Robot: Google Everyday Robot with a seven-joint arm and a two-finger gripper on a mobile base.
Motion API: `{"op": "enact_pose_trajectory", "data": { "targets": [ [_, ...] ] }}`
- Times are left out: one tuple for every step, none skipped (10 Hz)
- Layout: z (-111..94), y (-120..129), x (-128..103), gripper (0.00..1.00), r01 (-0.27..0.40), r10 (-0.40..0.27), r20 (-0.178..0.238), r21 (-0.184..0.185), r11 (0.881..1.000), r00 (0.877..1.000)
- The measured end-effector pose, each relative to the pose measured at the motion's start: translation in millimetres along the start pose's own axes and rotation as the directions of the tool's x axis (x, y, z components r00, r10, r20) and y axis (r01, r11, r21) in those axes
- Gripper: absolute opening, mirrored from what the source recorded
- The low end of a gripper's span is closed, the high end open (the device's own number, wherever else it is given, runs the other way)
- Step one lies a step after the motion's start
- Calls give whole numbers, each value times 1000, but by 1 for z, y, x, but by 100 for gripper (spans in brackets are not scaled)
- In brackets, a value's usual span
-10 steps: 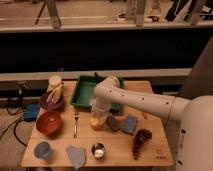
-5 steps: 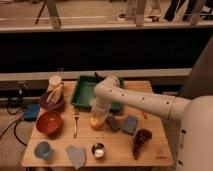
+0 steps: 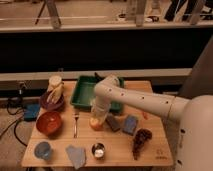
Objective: Place apple in red bowl
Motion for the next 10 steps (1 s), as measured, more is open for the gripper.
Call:
{"op": "enact_pose_trajectory", "data": {
  "targets": [
    [2,-1,0,73,4,-4,1,-6,1000,1000],
    [2,-1,1,79,6,-6,1,-8,1000,1000],
    [1,0,1,80,6,-6,1,-10,1000,1000],
    [-1,1,1,80,7,-7,1,-13,1000,1000],
    [0,1,0,80,7,-7,1,-15,1000,1000],
    [2,0,0,80,11,-11,2,-16,1000,1000],
    [4,-1,-1,80,16,-16,3,-20,1000,1000],
    [5,-2,-3,80,20,-20,4,-21,1000,1000],
    [5,-2,-3,80,21,-21,3,-24,999,1000],
    [5,-1,-3,80,21,-21,2,-26,999,1000]
  ]
}}
